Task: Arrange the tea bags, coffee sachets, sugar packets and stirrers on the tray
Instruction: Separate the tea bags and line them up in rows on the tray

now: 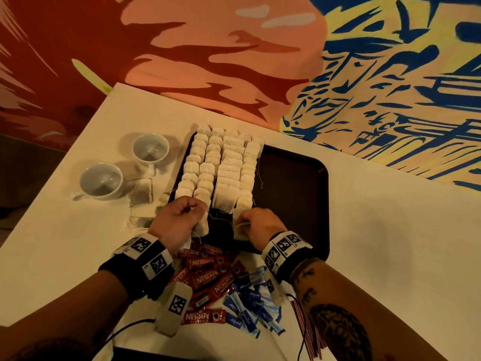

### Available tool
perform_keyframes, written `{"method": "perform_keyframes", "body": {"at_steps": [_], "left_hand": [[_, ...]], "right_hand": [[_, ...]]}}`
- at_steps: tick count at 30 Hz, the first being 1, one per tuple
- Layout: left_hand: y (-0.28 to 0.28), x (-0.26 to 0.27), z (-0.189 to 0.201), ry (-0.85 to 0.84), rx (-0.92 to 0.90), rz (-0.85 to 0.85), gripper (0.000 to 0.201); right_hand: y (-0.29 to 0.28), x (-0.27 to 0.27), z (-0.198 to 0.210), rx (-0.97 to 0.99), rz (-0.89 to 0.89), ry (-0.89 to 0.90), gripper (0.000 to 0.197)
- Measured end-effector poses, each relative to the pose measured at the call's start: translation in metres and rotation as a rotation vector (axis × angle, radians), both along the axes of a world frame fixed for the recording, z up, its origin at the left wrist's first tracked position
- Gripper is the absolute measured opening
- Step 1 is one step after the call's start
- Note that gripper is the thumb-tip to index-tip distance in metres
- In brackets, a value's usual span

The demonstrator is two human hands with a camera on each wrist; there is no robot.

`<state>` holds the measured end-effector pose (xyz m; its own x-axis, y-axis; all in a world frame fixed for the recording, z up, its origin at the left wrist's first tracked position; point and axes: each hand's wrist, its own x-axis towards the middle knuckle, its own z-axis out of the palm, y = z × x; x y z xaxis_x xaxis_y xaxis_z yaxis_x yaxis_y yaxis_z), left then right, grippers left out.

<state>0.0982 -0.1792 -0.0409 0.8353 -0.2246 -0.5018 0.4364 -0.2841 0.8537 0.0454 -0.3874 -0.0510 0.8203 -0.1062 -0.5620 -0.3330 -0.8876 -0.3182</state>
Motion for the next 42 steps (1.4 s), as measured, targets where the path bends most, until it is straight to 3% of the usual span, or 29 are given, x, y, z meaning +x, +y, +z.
{"method": "perform_keyframes", "body": {"at_steps": [7,13,15,17,19,21,25,30,34,38,42], "left_hand": [[-0.01,0.005,0.01,-0.029,-0.069,-0.012,0.009],[-0.025,0.006,0.014,-0.077,-0.08,-0.094,0.012],[-0.03,0.007,0.015,-0.105,-0.078,-0.143,0.009],[-0.037,0.008,0.015,-0.143,-0.061,-0.194,0.013],[-0.042,0.008,0.016,-0.171,-0.036,-0.23,0.017],[-0.048,0.009,0.017,-0.189,-0.022,-0.252,0.018],[-0.053,0.011,0.022,-0.197,-0.038,-0.255,0.023],[-0.058,0.017,0.012,-0.135,-0.015,-0.283,0.038],[-0.061,0.022,0.011,-0.129,0.046,-0.317,0.042],[-0.063,0.027,0.017,-0.123,0.054,-0.225,0.026],[-0.055,0.03,0.015,-0.076,0.039,-0.122,0.013]], "right_hand": [[0.0,0.0,-0.002,0.01,-0.065,-0.02,0.014],[-0.008,0.0,0.006,0.039,-0.211,-0.08,0.028],[-0.011,0.0,0.013,0.188,-0.35,-0.175,0.021],[-0.007,0.0,0.025,0.484,-0.508,-0.273,0.009],[-0.001,-0.001,0.037,0.698,-0.538,-0.267,0.014],[0.002,-0.001,0.04,0.741,-0.485,-0.249,0.025],[-0.002,0.005,0.035,0.719,-0.59,-0.36,0.006],[-0.011,0.011,0.037,0.789,-0.597,-0.416,0.006],[-0.025,0.021,0.037,0.68,-0.451,-0.39,0.005],[-0.064,0.051,0.032,0.388,-0.457,-0.413,0.007],[-0.102,0.085,0.022,0.123,-0.393,-0.253,0.008]]}}
